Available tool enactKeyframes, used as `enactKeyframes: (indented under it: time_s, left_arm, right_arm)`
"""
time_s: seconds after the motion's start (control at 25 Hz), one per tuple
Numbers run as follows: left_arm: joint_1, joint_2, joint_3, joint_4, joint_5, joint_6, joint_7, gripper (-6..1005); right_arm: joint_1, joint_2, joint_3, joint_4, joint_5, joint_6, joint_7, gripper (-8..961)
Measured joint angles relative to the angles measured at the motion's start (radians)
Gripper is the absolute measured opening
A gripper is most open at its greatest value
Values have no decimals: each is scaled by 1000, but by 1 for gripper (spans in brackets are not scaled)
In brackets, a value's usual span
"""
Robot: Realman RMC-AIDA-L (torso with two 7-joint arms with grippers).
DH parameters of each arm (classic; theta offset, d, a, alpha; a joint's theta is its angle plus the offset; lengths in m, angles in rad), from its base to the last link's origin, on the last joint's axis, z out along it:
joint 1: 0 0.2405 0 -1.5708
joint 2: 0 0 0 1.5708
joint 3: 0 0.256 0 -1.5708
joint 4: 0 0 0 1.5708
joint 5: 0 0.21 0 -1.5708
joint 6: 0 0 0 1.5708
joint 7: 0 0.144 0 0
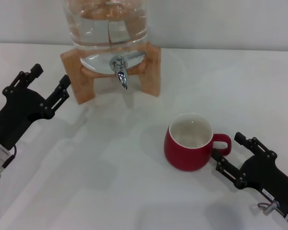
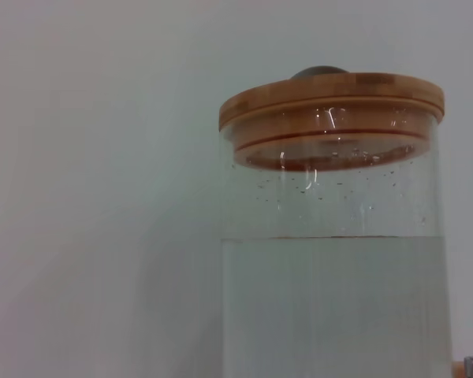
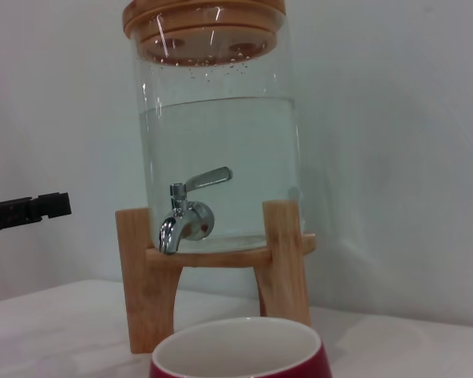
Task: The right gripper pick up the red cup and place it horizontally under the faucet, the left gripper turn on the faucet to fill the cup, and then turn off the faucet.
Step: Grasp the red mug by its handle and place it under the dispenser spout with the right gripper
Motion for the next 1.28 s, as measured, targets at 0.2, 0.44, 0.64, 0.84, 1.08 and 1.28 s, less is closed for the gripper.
enactKeyframes:
  time_s: [0.2, 0.44, 0.64, 0.84, 1.08, 1.28]
  left_arm:
    - [2, 0, 0, 0, -1, -3, 0, 757]
    - [1, 0, 0, 0, -2, -3, 0, 756]
    - [-3, 0, 0, 0, -3, -1, 0, 756]
    - [-6, 0, 0, 0, -2, 3, 0, 756]
    - [-7, 1, 0, 0, -4, 5, 0, 757]
    - [-7, 1, 0, 0, -4, 6, 0, 757]
  right_arm:
    - [10, 4, 2, 0, 1, 14, 0, 744]
    - [13, 6, 5, 2, 6, 38, 0, 743]
    - [20, 6, 18, 2, 14, 79, -1, 742]
    - [29, 7, 29, 2, 14, 92, -1, 740]
    - [45, 7, 37, 2, 13, 94, -1, 739]
    - [50, 7, 45, 2, 13, 94, -1, 738]
